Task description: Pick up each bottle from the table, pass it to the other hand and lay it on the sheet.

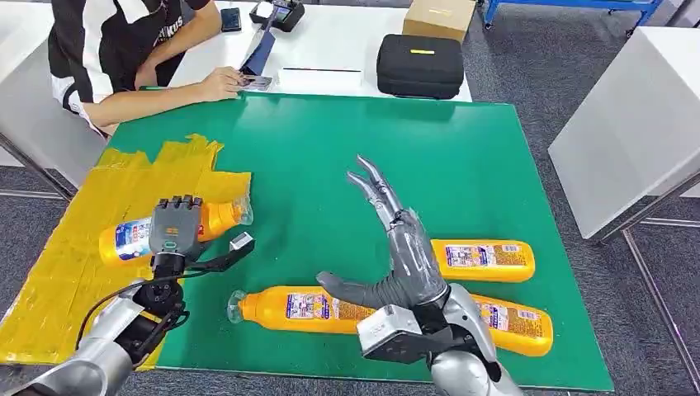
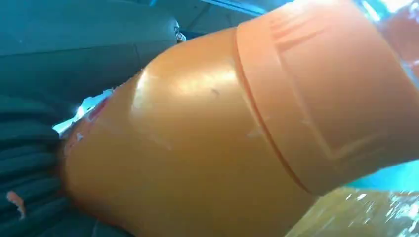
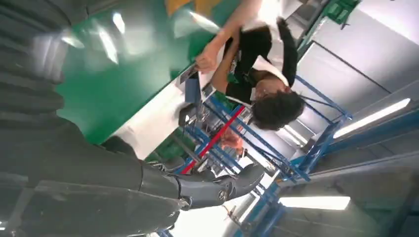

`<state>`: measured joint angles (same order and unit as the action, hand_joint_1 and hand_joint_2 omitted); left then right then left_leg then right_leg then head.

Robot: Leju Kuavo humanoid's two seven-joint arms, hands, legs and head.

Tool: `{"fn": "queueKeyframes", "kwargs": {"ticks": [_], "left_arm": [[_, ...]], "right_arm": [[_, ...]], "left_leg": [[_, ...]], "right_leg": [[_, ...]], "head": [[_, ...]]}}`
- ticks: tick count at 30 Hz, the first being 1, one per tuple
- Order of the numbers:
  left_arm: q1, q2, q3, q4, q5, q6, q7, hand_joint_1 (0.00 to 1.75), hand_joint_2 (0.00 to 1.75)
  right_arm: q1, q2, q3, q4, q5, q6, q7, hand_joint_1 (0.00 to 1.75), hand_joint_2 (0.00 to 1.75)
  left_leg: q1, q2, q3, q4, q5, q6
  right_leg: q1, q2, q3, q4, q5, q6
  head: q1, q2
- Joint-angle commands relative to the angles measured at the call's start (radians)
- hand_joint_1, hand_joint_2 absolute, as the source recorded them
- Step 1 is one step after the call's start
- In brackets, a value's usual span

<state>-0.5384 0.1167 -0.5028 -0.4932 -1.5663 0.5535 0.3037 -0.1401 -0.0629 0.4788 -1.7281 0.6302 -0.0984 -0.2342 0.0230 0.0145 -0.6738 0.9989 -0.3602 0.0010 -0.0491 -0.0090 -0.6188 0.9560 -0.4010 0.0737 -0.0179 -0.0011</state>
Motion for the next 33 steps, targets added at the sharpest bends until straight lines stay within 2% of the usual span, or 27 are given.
{"fn": "queueKeyframes", "kwargs": {"ticks": [1, 7, 9, 13, 20, 21, 22, 23, 24, 27, 33], "left_arm": [[-0.036, 0.031, -0.053, 0.087, -0.004, -0.028, 0.030, 1.75, 1.75], [-0.006, 0.030, -0.053, 0.076, -0.004, -0.057, 0.138, 1.75, 1.75], [-0.003, 0.035, -0.033, 0.092, -0.004, -0.132, 0.162, 1.75, 1.75], [0.017, 0.057, -0.007, 0.101, -0.004, -0.129, 0.180, 1.75, 1.75], [0.016, 0.057, -0.007, 0.104, -0.004, -0.132, 0.186, 1.75, 1.75], [0.016, 0.057, -0.007, 0.104, -0.004, -0.132, 0.186, 1.75, 1.75], [-0.005, 0.050, -0.037, 0.129, -0.004, -0.162, 0.266, 1.06, 1.75], [-0.007, 0.051, -0.043, 0.131, -0.004, -0.164, 0.279, 0.45, 1.75], [-0.007, 0.051, -0.043, 0.131, -0.004, -0.164, 0.279, 0.00, 1.75], [-0.007, 0.050, -0.048, 0.134, -0.002, -0.177, 0.323, 0.00, 1.75], [0.020, 0.055, -0.026, 0.098, -0.004, -0.157, 0.322, 0.00, 1.75]], "right_arm": [[-0.025, -0.018, 0.031, 0.036, 0.054, 0.026, 0.025, 0.00, 1.75], [-0.033, -0.034, 0.035, 0.040, 0.099, 0.041, 0.051, 0.00, 1.75], [-0.025, -0.043, 0.036, 0.044, 0.100, 0.045, 0.053, 0.00, 1.75], [-0.014, -0.053, 0.039, 0.061, 0.096, 0.042, 0.045, 0.00, 1.75], [-0.013, -0.053, 0.039, 0.061, 0.096, 0.042, 0.045, 0.00, 1.75], [-0.013, -0.053, 0.039, 0.061, 0.096, 0.042, 0.045, 0.00, 1.75], [0.002, -0.046, 0.037, 0.035, 0.110, 0.045, 0.077, 0.00, 1.75], [0.002, -0.045, 0.037, 0.035, 0.111, 0.045, 0.079, 0.00, 1.75], [0.002, -0.045, 0.037, 0.035, 0.111, 0.045, 0.079, 0.00, 1.75], [-0.001, -0.044, 0.044, 0.036, 0.125, 0.055, 0.094, 0.00, 1.75], [-0.018, -0.052, 0.066, 0.058, 0.160, 0.091, 0.119, 0.00, 1.75]], "left_leg": [[0.001, 0.000, 0.008, 0.001, -0.004, 0.001], [0.000, 0.000, 0.006, 0.000, -0.003, 0.001], [0.000, 0.001, 0.005, 0.000, -0.002, 0.001], [0.000, 0.001, 0.008, 0.000, -0.004, 0.001], [0.000, 0.001, 0.009, 0.000, -0.005, 0.001], [0.001, 0.002, 0.006, 0.000, -0.003, 0.001], [0.001, 0.000, 0.008, 0.000, -0.004, 0.001], [0.001, 0.000, 0.006, 0.000, -0.003, 0.001], [0.001, 0.000, 0.007, 0.000, -0.004, 0.000], [0.001, 0.000, 0.007, 0.000, -0.004, 0.000], [0.000, 0.001, 0.005, -0.001, -0.002, 0.000]], "right_leg": [[0.001, 0.001, 0.007, 0.001, -0.003, -0.006], [0.001, 0.002, 0.005, 0.000, -0.002, -0.005], [0.001, 0.002, 0.004, 0.000, -0.002, -0.004], [0.001, 0.002, 0.008, 0.000, -0.003, -0.006], [0.001, 0.003, 0.009, 0.000, -0.004, -0.007], [0.001, 0.003, 0.005, -0.001, -0.002, -0.005], [0.001, 0.002, 0.008, 0.000, -0.003, -0.007], [0.001, 0.002, 0.006, 0.000, -0.003, -0.006], [0.001, 0.002, 0.006, 0.000, -0.003, -0.006], [0.001, 0.001, 0.006, 0.000, -0.003, -0.006], [0.001, 0.002, 0.004, -0.001, -0.001, -0.004]], "head": [[0.000, 0.000], [0.000, 0.000], [0.000, 0.000], [0.000, 0.000], [0.000, 0.000], [0.000, 0.000], [0.000, 0.000], [0.000, 0.000], [0.000, 0.000], [0.000, 0.000], [0.000, 0.000]]}}
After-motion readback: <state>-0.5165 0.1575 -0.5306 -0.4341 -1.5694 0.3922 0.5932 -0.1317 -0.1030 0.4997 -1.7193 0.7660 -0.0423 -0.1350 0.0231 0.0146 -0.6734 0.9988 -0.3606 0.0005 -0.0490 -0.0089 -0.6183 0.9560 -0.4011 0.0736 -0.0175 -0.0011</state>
